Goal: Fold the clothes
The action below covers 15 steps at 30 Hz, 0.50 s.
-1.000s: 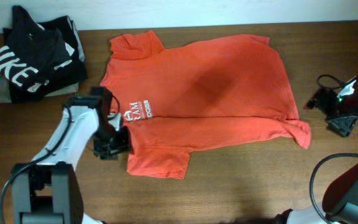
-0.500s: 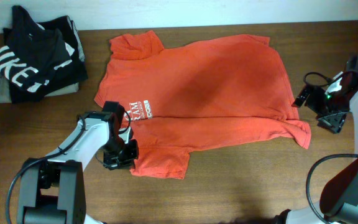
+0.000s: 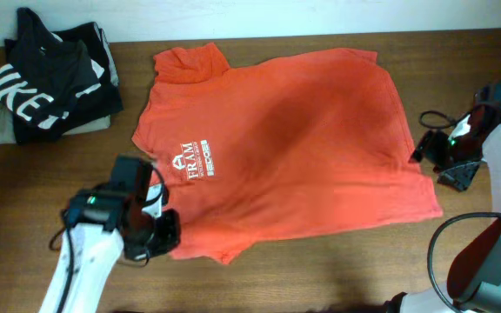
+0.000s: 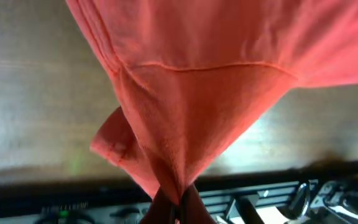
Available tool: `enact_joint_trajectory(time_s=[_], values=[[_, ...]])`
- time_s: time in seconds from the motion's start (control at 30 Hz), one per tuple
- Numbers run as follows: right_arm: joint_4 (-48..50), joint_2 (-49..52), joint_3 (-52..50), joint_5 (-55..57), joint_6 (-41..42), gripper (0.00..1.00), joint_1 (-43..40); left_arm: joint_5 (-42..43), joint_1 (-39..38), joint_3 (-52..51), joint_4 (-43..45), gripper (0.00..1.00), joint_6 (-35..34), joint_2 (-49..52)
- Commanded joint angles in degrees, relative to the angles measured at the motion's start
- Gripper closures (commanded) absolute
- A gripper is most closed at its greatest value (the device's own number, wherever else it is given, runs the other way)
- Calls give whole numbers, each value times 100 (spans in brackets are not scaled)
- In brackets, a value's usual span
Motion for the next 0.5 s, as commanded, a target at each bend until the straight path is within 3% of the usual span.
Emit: enact_joint_trajectory(time_s=[0.0, 0.03, 0.47], values=[[-11, 50, -345, 1047, 691, 24, 31, -24, 4, -35, -251, 99, -173, -212], [24, 50, -516, 1300, 1025, 24, 24, -24, 4, -83, -254, 99, -173, -208], [940, 50, -1755, 1698, 1554, 17, 13, -44, 4, -223, 216, 99, -175, -199]])
